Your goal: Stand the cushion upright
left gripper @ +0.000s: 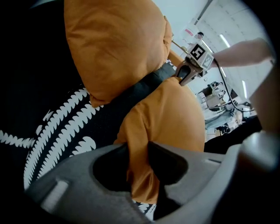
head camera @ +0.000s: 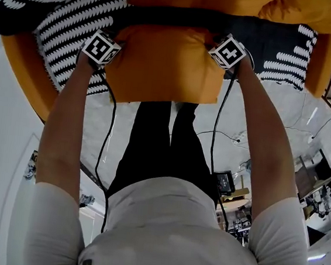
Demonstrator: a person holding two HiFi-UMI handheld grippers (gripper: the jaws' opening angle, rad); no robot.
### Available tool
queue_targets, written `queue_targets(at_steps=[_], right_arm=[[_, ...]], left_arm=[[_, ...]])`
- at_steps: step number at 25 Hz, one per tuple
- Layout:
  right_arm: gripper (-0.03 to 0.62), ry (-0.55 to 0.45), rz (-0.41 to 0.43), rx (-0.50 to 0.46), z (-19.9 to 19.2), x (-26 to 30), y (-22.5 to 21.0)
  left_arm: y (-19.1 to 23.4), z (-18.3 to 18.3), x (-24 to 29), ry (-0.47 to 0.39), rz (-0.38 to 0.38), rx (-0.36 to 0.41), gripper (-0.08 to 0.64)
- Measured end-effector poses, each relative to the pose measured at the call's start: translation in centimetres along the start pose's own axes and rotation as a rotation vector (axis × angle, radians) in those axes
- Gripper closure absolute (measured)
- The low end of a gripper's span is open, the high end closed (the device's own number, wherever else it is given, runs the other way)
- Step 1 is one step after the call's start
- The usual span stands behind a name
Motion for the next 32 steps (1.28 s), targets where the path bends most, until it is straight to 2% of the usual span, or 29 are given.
queue_targets(at_steps=[5,8,13,18,24,32], right_arm=[[0.539,-0.028,-0.033,-0.05,0.1,-1.0,2.2],[0.557,-0.062,-0.038,-0.057,0.0,-2.0,4.1],[0.566,-0.11,-0.042,-0.085,-0.6,-3.8,8.0],[0.568,-0.14,-0.044,-0.127,-2.5,-6.2,14.1],[0.569,-0.208,-0.103,-0.208,-3.4,-10.2,19.2],[0.569,-0.298,-0.217,-0.33,-4.7,-19.2,23.4]], left_arm=[[-1.0,-1.0,-1.6,-0.045,0.02,-0.046,0.485],[-1.9,-1.9,-3.4,-0.07,0.043,-0.069,0.506],[-4.4,-4.0,-7.1,-0.114,0.081,-0.11,0.52],[-8.9,-7.4,-11.7,-0.138,0.111,-0.132,0.523],[-13.5,-10.1,-17.0,-0.201,0.189,-0.191,0.522],[-18.9,-8.7,-25.1,-0.323,0.319,-0.212,0.523]])
Point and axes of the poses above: the fingertips, and each gripper's own axes: x forward along the fingers, y to its left, z out of its top, the point moved 3 cm from there along -x, backward along the fingers, and after that the axes turned 10 degrees about z, right-handed, at the moved point
